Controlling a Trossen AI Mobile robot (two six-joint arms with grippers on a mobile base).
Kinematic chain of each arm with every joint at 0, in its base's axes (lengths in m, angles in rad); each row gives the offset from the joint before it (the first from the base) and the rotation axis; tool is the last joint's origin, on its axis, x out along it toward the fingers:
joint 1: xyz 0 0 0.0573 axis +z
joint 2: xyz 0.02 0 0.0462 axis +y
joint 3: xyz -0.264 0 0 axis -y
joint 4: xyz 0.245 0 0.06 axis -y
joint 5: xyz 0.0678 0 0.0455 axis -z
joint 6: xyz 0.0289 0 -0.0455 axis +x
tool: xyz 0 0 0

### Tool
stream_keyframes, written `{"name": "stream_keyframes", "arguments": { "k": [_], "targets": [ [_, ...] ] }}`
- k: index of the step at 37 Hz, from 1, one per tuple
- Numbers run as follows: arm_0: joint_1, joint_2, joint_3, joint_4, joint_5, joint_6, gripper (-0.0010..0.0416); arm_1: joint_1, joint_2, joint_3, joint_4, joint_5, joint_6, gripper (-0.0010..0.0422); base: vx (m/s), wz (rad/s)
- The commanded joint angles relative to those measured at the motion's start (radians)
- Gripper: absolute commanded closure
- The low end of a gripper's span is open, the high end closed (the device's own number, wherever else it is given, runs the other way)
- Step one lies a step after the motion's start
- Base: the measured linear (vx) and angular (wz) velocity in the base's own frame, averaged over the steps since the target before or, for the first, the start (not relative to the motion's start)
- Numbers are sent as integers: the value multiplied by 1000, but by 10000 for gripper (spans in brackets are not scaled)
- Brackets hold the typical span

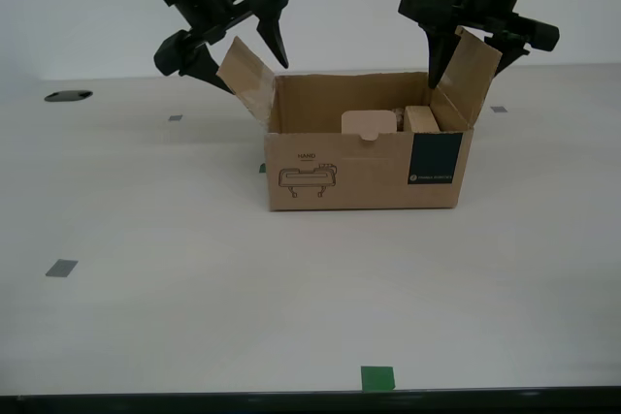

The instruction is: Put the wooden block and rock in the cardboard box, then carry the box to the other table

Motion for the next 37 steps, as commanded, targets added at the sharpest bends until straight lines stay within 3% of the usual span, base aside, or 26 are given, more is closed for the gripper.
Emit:
{"name": "stream_keyframes", "arguments": {
  "k": [1, 9, 16, 25, 37],
  "targets": [
    [2, -1, 1, 6, -4, 2, 178, -1, 0, 0, 0, 6, 0, 23, 0, 0],
    [3, -1, 1, 9, -4, 2, 243, -2, 0, 0, 0, 6, 0, 28, 0, 0],
    [4, -1, 1, 10, -4, 2, 288, -2, 0, -4, 0, 6, -1, 86, 0, 0],
    [6, -1, 1, 11, -4, 3, 291, -3, 0, -3, 6, 5, -2, 178, 0, 0],
    [10, -1, 1, 16, -4, 10, 291, -4, 0, -5, 8, 5, -27, 261, 0, 0]
  ]
}}
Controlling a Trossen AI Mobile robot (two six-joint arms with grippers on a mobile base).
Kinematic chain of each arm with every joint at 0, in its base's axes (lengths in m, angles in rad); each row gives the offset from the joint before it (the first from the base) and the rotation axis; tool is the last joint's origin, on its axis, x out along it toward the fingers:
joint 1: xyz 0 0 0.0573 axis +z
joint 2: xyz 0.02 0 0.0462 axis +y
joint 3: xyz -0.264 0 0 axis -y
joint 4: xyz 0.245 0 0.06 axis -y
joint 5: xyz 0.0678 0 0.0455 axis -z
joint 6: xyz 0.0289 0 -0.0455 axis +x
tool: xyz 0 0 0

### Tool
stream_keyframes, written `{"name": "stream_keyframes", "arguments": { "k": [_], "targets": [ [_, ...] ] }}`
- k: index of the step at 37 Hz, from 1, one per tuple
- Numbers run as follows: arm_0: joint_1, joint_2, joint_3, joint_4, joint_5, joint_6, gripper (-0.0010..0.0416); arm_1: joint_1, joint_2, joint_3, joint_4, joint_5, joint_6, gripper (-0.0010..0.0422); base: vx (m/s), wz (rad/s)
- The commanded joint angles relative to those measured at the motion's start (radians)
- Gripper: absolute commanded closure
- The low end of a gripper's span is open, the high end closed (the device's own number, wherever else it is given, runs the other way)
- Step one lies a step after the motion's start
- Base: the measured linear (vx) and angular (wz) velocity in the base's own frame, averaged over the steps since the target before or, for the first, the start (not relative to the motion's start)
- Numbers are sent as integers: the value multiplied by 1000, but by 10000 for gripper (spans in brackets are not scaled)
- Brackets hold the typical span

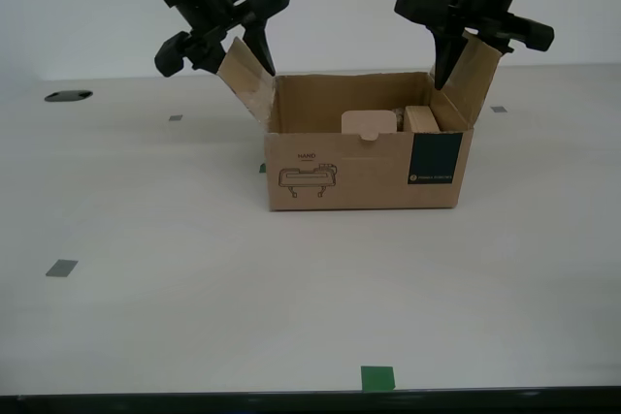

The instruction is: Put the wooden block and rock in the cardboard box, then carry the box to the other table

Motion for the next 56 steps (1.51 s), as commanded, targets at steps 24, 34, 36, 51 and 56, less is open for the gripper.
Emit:
{"name": "stream_keyframes", "arguments": {
  "k": [24, 34, 36, 51, 56],
  "targets": [
    [2, -1, 1, 13, -4, 26, 408, -3, 0, -1, 10, -84, -1, 415, 0, 0],
    [2, -2, 1, 13, -4, 27, 407, -4, -1, -1, 10, -84, 2, 414, 0, 0],
    [2, -2, 1, 14, -4, 27, 407, -4, -1, -1, 10, -84, 2, 414, 0, 0],
    [2, -6, 1, 14, -4, 29, 407, -9, -1, 0, 11, -36, 6, 414, 0, 0],
    [2, -12, 1, 14, -4, 30, 407, -12, -4, 0, 11, -35, 6, 414, 0, 0]
  ]
}}
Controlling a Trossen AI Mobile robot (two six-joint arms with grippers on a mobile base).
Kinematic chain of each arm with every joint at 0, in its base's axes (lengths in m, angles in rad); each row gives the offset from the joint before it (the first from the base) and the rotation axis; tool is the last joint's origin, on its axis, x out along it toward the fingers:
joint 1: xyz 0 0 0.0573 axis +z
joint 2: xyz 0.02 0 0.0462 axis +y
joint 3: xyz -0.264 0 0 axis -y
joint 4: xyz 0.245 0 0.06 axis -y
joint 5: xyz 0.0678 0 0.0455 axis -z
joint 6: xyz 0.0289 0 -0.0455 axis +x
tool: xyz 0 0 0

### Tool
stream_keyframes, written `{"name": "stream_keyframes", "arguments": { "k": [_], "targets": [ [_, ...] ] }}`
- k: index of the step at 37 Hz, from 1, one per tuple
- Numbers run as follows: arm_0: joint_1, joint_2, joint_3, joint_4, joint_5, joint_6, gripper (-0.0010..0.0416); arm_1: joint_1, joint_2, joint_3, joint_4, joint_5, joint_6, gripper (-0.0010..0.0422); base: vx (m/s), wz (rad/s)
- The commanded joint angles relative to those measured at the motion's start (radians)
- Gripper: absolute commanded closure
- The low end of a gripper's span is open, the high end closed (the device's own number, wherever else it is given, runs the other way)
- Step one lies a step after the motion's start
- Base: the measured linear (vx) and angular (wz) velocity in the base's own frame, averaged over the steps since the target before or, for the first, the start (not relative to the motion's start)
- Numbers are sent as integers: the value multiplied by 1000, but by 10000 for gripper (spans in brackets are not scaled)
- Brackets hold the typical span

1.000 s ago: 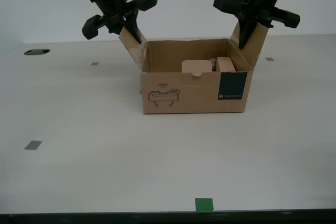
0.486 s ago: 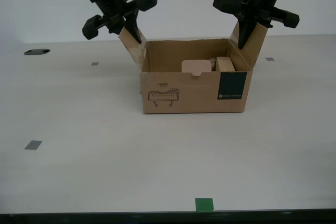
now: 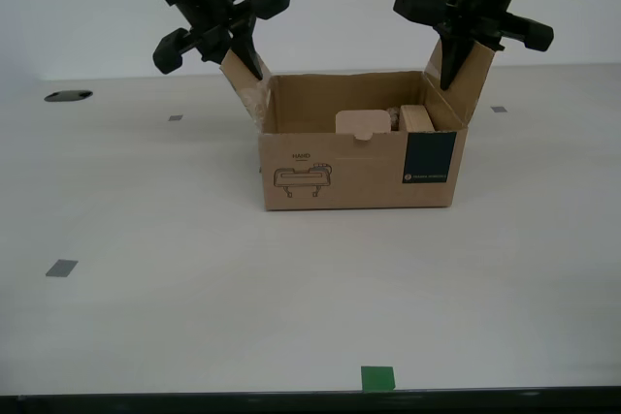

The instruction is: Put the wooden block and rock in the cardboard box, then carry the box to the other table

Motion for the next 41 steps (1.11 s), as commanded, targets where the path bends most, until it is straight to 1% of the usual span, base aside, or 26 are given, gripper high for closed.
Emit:
{"name": "stream_keyframes", "arguments": {
  "k": [1, 6, 14, 23, 27, 31, 36, 38, 41],
  "targets": [
    [0, -10, 1, 2, -4, 0, 407, -3, -2, 0, -2, 6, 6, 414, 0, 0],
    [0, -31, 1, 4, -4, 1, 407, -4, -18, 0, -2, 5, 11, 414, 0, 0],
    [0, -90, 1, 2, -4, 22, 407, -5, -79, 0, -15, 5, 13, 414, 0, 0],
    [1, -186, 1, -18, -4, 27, 407, -6, -192, 0, -34, 5, 15, 413, 0, 0],
    [1, -233, 1, -18, -4, 39, 407, -6, -231, 0, -40, 5, 18, 413, 0, 0],
    [4, -278, 1, -29, -4, 53, 407, -6, -260, 0, -78, 5, 38, 413, 0, 0],
    [12, -340, 1, -39, -4, 75, 407, -7, -298, -1, -142, 5, 87, 413, 0, 0],
    [14, -364, 1, -40, -4, 77, 407, -7, -315, -2, -151, 5, 105, 413, 0, 0],
    [17, -391, 1, -45, -3, 95, 406, -7, -340, -8, -151, 5, 115, 413, 0, 0]
  ]
}}
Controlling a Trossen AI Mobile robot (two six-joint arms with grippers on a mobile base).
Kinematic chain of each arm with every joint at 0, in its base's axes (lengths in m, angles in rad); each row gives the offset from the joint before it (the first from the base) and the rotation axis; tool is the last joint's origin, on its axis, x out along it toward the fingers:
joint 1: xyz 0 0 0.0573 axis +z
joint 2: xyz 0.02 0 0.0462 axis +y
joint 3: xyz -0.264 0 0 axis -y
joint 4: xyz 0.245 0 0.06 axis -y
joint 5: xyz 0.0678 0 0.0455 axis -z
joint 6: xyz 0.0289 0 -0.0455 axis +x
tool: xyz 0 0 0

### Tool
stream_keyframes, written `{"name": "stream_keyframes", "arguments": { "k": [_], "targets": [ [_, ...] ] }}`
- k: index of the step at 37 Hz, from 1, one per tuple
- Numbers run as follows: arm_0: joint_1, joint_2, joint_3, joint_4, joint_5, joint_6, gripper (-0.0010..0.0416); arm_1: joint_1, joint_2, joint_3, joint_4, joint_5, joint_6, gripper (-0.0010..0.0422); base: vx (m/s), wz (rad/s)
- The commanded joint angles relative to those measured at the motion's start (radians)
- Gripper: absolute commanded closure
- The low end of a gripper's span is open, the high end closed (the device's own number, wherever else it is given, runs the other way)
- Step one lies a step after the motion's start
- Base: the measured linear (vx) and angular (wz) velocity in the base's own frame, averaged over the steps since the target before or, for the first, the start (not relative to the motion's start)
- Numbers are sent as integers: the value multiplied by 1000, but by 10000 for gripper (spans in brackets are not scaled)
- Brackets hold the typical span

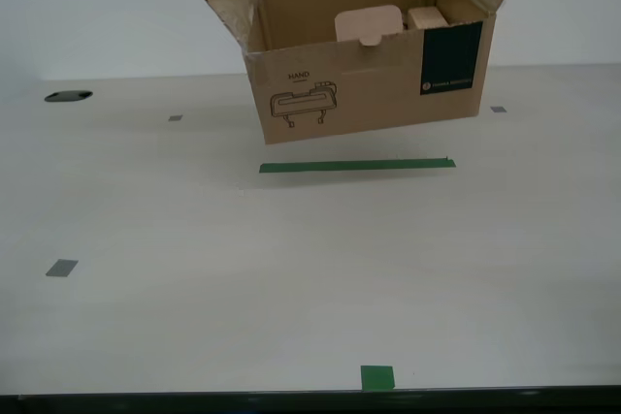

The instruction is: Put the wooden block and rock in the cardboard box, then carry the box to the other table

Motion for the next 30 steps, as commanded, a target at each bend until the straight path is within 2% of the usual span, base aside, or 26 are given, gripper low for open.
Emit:
{"name": "stream_keyframes", "arguments": {
  "k": [1, 10, 21, 30],
  "targets": [
    [4, -33, 3, -5, -2, 24, 407, 0, -33, -12, -2, 6, 21, 413, 0, 0],
    [18, -90, -26, -32, -2, 43, 407, -1, -141, -151, 8, 6, 27, 413, 0, 0],
    [25, -181, -211, 12, -3, 43, 407, -9, -271, -267, 29, 8, 6, 413, -18, 6],
    [26, -332, -327, 6, -3, 44, 407, -103, -313, -277, 18, 7, -77, 413, -38, 14]
  ]
}}
